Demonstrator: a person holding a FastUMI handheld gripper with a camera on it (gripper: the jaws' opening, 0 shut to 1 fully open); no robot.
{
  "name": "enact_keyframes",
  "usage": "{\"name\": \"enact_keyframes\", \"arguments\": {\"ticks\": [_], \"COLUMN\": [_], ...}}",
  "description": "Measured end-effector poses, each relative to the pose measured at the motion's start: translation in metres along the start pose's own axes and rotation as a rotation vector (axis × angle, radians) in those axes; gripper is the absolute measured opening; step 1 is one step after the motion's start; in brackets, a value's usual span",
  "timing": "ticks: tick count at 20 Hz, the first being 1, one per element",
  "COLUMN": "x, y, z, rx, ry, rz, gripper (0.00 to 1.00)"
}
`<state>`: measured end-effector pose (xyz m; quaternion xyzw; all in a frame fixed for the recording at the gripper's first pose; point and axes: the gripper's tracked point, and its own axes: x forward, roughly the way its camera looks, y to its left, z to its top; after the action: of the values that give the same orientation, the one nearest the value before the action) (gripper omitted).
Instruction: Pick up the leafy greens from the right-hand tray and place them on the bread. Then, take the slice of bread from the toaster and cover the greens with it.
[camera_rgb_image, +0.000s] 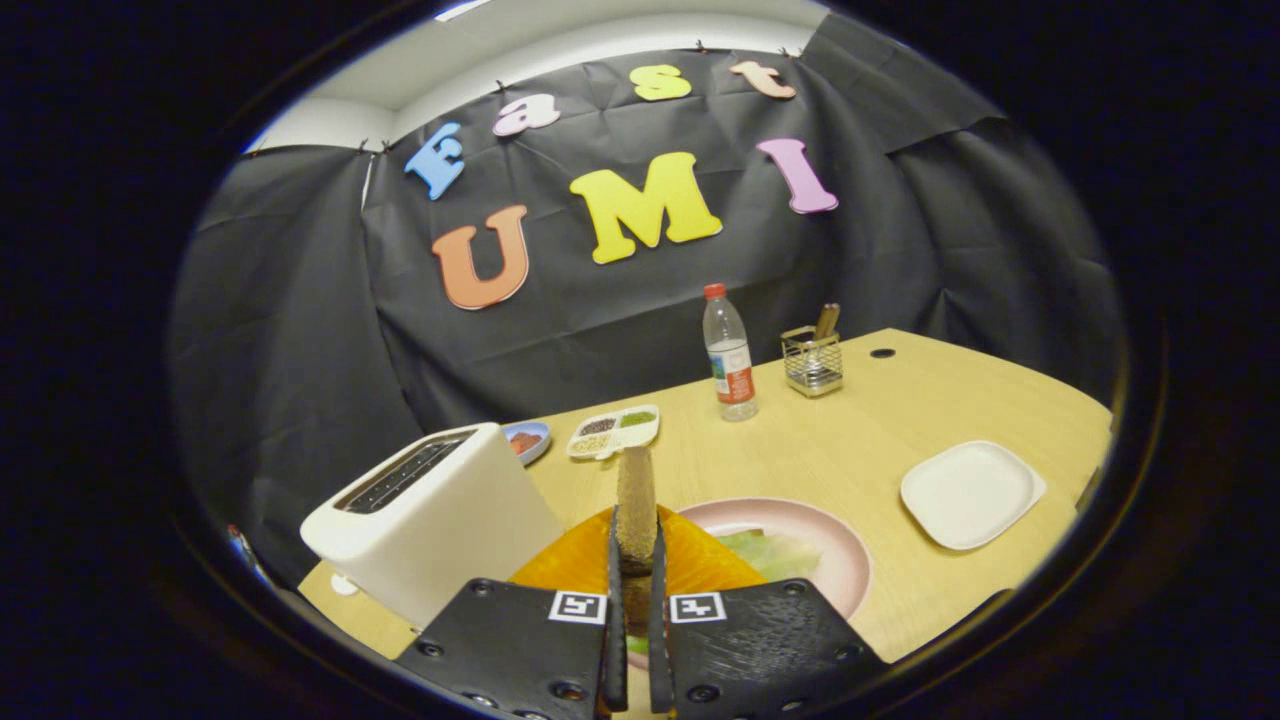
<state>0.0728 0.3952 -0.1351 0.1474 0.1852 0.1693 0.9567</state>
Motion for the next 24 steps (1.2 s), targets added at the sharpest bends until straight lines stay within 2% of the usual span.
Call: {"name": "enact_keyframes", "arguments": {"ticks": [4, 9, 15, 20, 22, 24], "x": [-0.001, -0.002, 0.004, -0.001, -0.006, -0.013], "y": [-0.017, -0.03, -0.06, -0.085, -0.09, -0.093], "z": [-0.007, -0.012, -0.032, -0.041, -0.034, -0.019], "rx": [-0.011, -0.025, -0.033, -0.033, -0.039, -0.063], "ry": [0.014, 0.036, 0.121, 0.172, 0.154, 0.106], "rz": [-0.027, -0.029, -0.067, -0.143, -0.145, -0.141], "gripper": [0.08, 0.17, 0.54, 0.85, 0.92, 0.95]}}
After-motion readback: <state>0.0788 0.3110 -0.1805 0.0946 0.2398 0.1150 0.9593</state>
